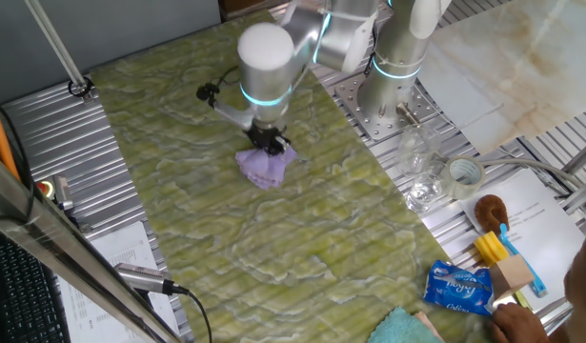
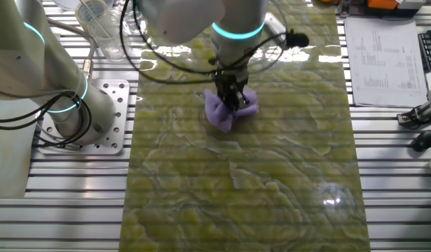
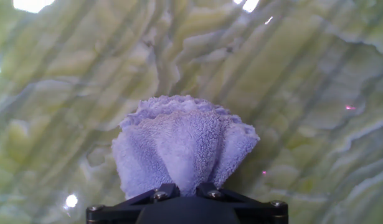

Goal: Clean the table with a cloth

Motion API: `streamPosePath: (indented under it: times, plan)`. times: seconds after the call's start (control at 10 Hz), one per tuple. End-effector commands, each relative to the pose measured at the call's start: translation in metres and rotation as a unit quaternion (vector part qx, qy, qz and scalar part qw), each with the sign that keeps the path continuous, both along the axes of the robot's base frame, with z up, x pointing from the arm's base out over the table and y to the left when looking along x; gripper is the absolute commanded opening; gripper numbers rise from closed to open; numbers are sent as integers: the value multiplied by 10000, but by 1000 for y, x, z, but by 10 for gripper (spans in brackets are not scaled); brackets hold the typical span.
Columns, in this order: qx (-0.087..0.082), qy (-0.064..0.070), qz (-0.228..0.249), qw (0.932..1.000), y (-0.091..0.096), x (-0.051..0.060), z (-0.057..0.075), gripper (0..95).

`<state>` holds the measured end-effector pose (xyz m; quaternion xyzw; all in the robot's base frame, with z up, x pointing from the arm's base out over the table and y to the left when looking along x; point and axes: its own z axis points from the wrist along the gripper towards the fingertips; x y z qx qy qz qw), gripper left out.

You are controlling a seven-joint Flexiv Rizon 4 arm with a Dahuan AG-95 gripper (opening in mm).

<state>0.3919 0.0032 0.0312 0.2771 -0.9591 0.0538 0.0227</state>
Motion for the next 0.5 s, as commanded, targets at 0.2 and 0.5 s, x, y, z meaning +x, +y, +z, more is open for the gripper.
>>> streamPosePath:
  times: [0.2,0.5]
  plan:
    - [0,6,48,10000,0,11,4,0]
    - [147,-141,-77,9998,13,17,0,0]
